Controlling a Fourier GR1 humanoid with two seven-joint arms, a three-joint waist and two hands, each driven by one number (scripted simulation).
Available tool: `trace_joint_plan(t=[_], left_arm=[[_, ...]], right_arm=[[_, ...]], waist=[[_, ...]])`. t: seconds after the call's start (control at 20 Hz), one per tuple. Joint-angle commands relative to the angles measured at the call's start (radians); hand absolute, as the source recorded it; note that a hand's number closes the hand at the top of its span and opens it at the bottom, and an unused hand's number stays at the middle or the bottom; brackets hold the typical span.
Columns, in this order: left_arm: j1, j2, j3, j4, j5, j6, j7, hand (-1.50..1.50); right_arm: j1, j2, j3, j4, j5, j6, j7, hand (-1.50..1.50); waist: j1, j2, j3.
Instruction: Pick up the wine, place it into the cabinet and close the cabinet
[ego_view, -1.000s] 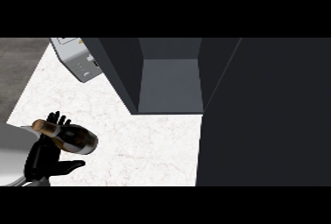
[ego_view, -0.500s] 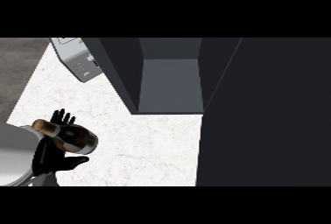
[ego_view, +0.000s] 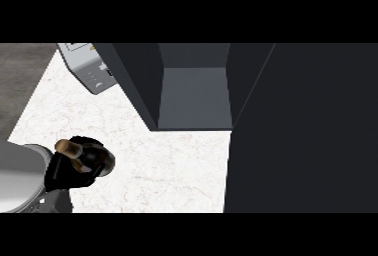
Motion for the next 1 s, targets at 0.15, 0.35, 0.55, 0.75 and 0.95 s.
trace_joint_plan(t=[0.15,0.35,0.55,0.75,0.95], left_arm=[[0.003,-0.006,-0.081,0.009,-0.165,0.139,-0.192,1.5],[0.103,-0.036,-0.072,-0.186,-0.08,0.155,-0.053,1.5],[0.233,-0.069,-0.087,-0.35,-0.068,0.179,-0.037,1.5],[0.247,-0.096,-0.109,-0.407,-0.112,0.248,-0.103,1.5],[0.227,-0.113,-0.104,-0.534,-0.083,0.283,-0.044,1.5]], right_arm=[[0.03,0.021,-0.003,-0.092,-0.066,-0.002,0.011,-1.5],[-0.003,0.027,0.03,-0.104,-0.011,-0.033,0.049,-1.5],[0.112,0.002,-0.017,-0.214,-0.106,0.009,0.072,-1.5],[0.02,-0.006,-0.07,-0.077,-0.14,0.022,0.02,-1.5],[0.038,-0.005,-0.036,-0.165,-0.125,0.0,0.09,-1.5]], waist=[[-0.003,0.002,-0.002],[0.013,-0.001,-0.001],[0.008,-0.005,0.0],[0.011,0.0,-0.001],[0.006,-0.002,-0.001]])
